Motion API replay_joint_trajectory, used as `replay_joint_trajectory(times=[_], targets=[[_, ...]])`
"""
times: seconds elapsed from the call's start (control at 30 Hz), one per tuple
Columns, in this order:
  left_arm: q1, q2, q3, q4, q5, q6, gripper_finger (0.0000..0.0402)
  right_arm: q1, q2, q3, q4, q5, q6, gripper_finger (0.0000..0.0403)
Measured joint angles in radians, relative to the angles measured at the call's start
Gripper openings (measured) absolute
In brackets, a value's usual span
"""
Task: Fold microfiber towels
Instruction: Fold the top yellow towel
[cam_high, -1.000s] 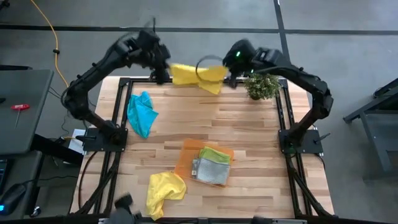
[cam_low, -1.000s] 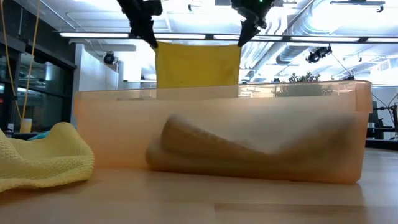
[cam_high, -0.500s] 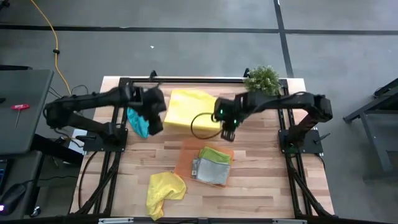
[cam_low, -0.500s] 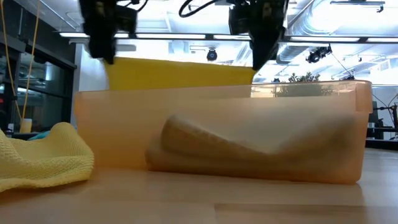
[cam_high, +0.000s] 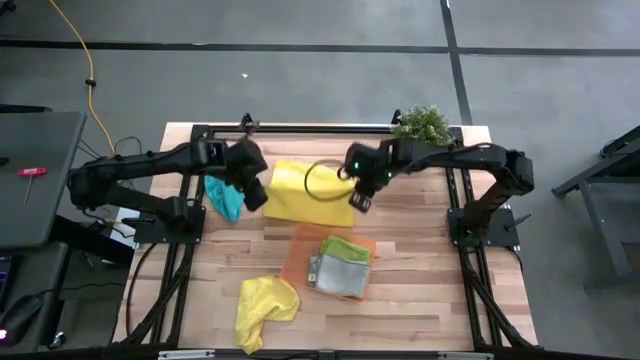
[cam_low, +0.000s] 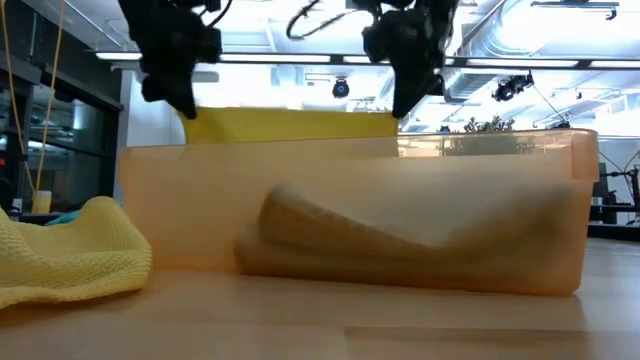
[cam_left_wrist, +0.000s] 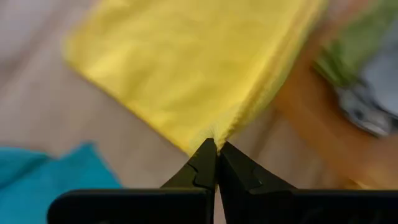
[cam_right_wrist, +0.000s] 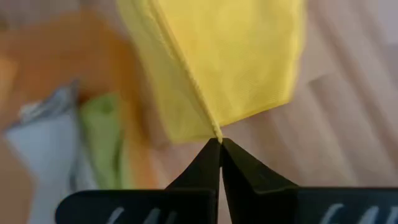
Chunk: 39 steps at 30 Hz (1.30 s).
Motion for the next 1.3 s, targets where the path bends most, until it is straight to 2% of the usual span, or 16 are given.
replay_joint_trajectory(times=[0.1,0.2,0.33,0.47,0.57,0.77,0.87,1.1,1.2,1.3], targets=[[0.079,0.011,0.000,0.016,-0.022,0.059,0.0000,-0.065,0.000,-0.001,0.010,0.037,-0.033,0.0000],[0.178,0.011,0.016,0.081,-0.040,0.161,0.0000,-0.137,0.002,0.035,0.008,0.128,-0.136,0.0000],[0.365,0.020,0.135,0.208,-0.053,0.292,0.0000,-0.280,0.001,0.164,0.025,0.235,-0.285,0.0000],[0.540,0.097,0.311,0.306,-0.028,0.407,0.0000,-0.427,0.001,0.307,0.096,0.295,-0.434,0.0000],[0.629,0.214,0.505,0.315,0.026,0.495,0.0000,-0.526,0.024,0.423,0.156,0.309,-0.513,0.0000],[0.664,0.423,0.905,0.179,0.034,0.562,0.0000,-0.587,0.063,0.645,0.160,0.314,-0.576,0.0000],[0.659,0.455,1.004,0.101,0.037,0.587,0.0000,-0.580,0.063,0.693,0.114,0.290,-0.554,0.0000],[0.593,0.457,0.968,-0.192,0.023,0.618,0.0000,-0.508,0.064,0.627,-0.070,0.237,-0.463,0.0000],[0.559,0.456,0.888,-0.282,0.022,0.557,0.0000,-0.465,0.064,0.546,-0.104,0.206,-0.422,0.0000],[0.513,0.431,0.757,-0.282,0.022,0.504,0.0000,-0.420,0.064,0.464,-0.110,0.190,-0.391,0.0000]])
